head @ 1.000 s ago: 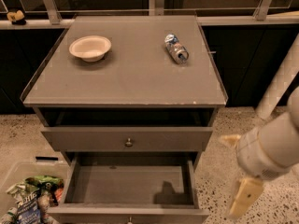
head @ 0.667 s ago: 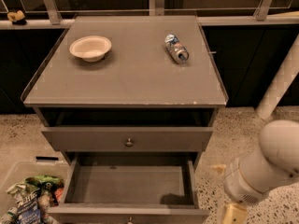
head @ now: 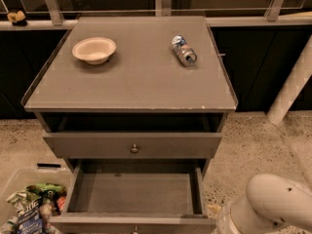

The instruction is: Close middle drawer

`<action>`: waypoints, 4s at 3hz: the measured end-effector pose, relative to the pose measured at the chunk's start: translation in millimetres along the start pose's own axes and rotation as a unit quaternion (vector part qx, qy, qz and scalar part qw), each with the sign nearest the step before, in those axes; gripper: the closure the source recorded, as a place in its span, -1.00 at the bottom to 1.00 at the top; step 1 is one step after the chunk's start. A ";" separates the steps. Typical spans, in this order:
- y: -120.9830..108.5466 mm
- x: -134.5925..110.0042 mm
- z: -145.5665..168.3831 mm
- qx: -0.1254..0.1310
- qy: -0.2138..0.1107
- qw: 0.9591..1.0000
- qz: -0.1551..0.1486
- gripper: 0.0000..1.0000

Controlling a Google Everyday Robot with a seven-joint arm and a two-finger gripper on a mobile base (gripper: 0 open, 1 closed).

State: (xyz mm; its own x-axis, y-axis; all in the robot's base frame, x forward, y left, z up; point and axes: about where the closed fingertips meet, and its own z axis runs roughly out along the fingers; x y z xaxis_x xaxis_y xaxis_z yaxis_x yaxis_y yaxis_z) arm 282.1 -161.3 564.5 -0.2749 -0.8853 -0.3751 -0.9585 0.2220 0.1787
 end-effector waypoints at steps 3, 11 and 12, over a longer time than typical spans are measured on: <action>10.0 -1.4 24.9 0.025 -0.008 0.999 -0.025 -1.00; -64.6 12.1 185.1 0.008 -0.016 1.000 0.025 -1.00; -95.2 -13.7 168.2 0.038 -0.025 0.998 0.034 -1.00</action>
Offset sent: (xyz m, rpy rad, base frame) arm -0.0053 0.0106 -0.0133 0.0045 -0.0361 0.0105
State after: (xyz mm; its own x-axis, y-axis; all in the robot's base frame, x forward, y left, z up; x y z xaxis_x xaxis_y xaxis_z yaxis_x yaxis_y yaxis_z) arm 364.5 -101.6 399.7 -0.3403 -0.8465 -0.4093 -0.9402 0.3118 0.1369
